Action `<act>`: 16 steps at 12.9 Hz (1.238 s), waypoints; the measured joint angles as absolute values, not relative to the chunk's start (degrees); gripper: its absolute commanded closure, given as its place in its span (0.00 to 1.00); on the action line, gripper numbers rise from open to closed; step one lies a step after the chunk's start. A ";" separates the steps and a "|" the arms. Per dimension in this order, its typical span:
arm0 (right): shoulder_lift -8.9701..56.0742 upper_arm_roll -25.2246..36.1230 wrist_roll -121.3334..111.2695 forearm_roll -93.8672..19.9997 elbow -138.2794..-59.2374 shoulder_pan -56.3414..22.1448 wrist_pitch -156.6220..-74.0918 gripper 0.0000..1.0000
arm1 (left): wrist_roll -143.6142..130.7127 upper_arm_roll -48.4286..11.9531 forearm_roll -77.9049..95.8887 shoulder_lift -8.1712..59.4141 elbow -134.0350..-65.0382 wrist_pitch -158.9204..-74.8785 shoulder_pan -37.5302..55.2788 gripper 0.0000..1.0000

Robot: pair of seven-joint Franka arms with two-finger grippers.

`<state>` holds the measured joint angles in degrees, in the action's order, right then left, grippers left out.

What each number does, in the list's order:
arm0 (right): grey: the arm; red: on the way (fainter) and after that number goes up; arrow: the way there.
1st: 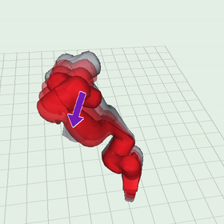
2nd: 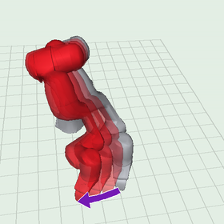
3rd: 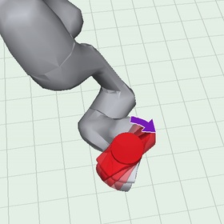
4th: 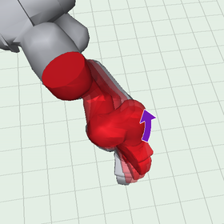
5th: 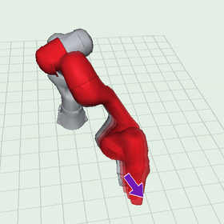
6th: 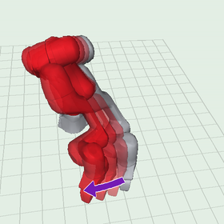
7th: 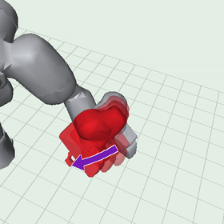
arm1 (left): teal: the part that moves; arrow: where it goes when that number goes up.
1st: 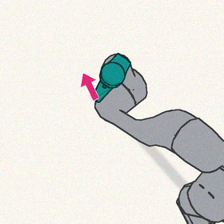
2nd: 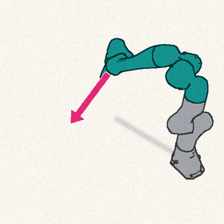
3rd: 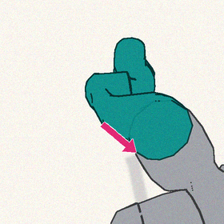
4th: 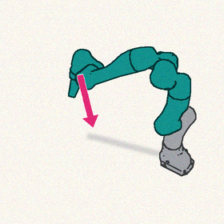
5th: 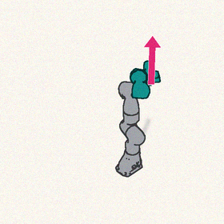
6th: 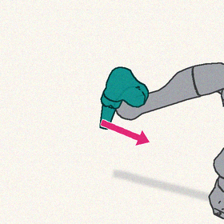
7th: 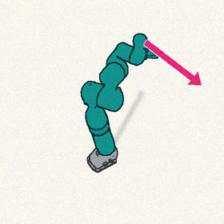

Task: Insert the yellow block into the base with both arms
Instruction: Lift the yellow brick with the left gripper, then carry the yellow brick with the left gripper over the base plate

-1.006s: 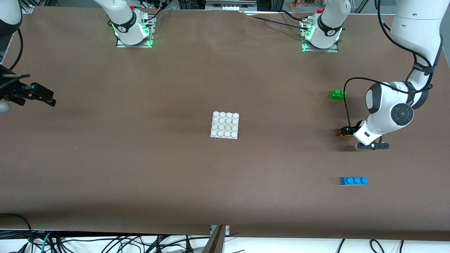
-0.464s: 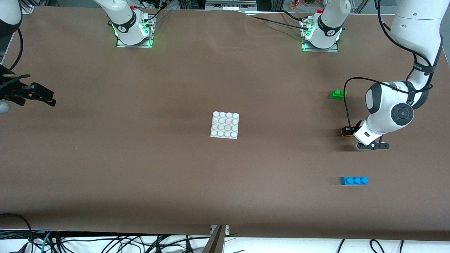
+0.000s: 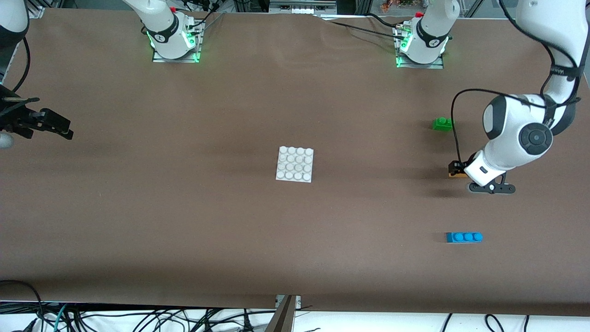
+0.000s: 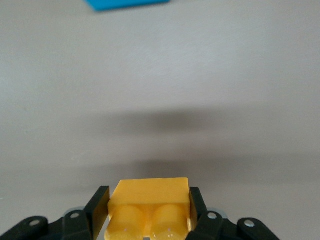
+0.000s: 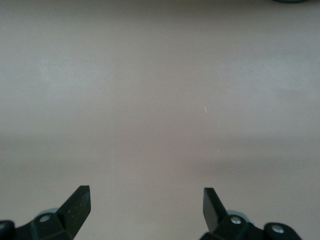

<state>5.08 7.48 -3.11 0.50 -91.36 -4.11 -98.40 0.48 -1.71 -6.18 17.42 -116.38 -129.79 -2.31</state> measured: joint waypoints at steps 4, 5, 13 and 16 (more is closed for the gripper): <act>5.08 7.48 -3.11 0.50 -91.36 -4.11 -98.39 0.00 | -1.88 -4.03 -5.93 11.94 -116.37 -126.93 4.64 1.00; 5.08 7.48 -3.11 0.50 -91.36 -4.12 -98.39 0.00 | -4.25 -5.20 -5.72 11.55 -116.07 -126.94 6.45 1.00; 5.08 7.49 -3.11 0.50 -91.36 -4.13 -98.39 0.00 | -21.41 -9.12 2.84 16.24 -107.87 -124.01 21.78 1.00; 5.08 7.49 -3.11 0.50 -91.36 -4.12 -98.39 0.00 | -28.10 -9.13 5.20 21.58 -102.29 -124.02 27.13 1.00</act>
<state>5.08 7.49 -3.11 0.50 -91.36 -4.12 -98.39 -28.10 -9.13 5.20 21.58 -102.29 -124.02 27.13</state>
